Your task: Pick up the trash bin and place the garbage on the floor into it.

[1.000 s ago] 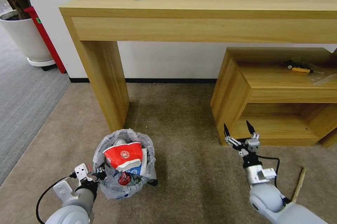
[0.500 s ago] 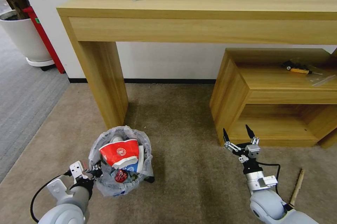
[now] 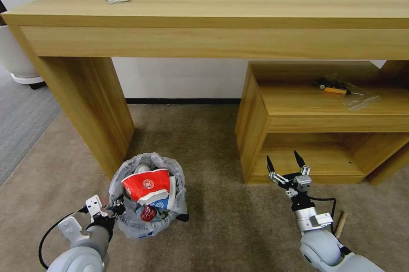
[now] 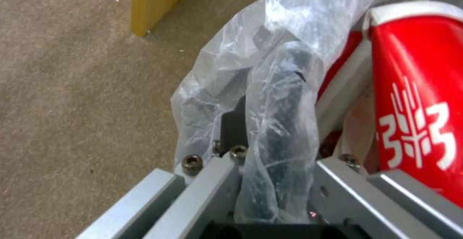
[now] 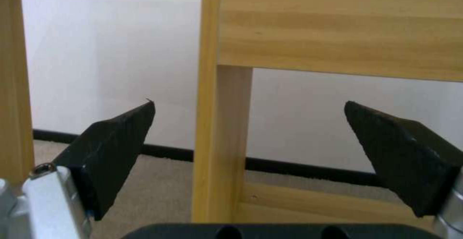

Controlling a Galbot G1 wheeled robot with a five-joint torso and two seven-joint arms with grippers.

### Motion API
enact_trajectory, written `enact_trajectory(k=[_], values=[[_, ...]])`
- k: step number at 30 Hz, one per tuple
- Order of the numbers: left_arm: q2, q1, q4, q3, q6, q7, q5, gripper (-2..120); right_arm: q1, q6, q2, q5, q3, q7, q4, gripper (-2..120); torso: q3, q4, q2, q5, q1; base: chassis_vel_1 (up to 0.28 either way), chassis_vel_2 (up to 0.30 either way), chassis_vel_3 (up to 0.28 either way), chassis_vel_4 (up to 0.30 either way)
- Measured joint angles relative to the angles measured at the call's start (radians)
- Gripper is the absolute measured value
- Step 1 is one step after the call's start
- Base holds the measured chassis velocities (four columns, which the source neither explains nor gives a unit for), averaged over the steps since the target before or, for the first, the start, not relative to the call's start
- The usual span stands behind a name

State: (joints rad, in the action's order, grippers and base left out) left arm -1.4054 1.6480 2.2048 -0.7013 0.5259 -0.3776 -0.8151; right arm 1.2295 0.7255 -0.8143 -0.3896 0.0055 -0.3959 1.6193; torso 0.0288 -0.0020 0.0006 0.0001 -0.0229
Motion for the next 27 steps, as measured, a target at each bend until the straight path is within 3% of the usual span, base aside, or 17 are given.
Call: enact_trajectory(k=[27], values=[[0.020, -0.009, 0.003, -0.005, 0.000, -0.008, -0.024, 0, 0.047, 0.028, -0.023, 0.026, 0.009, -0.030, 0.042, 100, 0.000, 0.0001, 0.000, 0.0001, 0.000, 0.004, 0.002, -0.004, -0.001]])
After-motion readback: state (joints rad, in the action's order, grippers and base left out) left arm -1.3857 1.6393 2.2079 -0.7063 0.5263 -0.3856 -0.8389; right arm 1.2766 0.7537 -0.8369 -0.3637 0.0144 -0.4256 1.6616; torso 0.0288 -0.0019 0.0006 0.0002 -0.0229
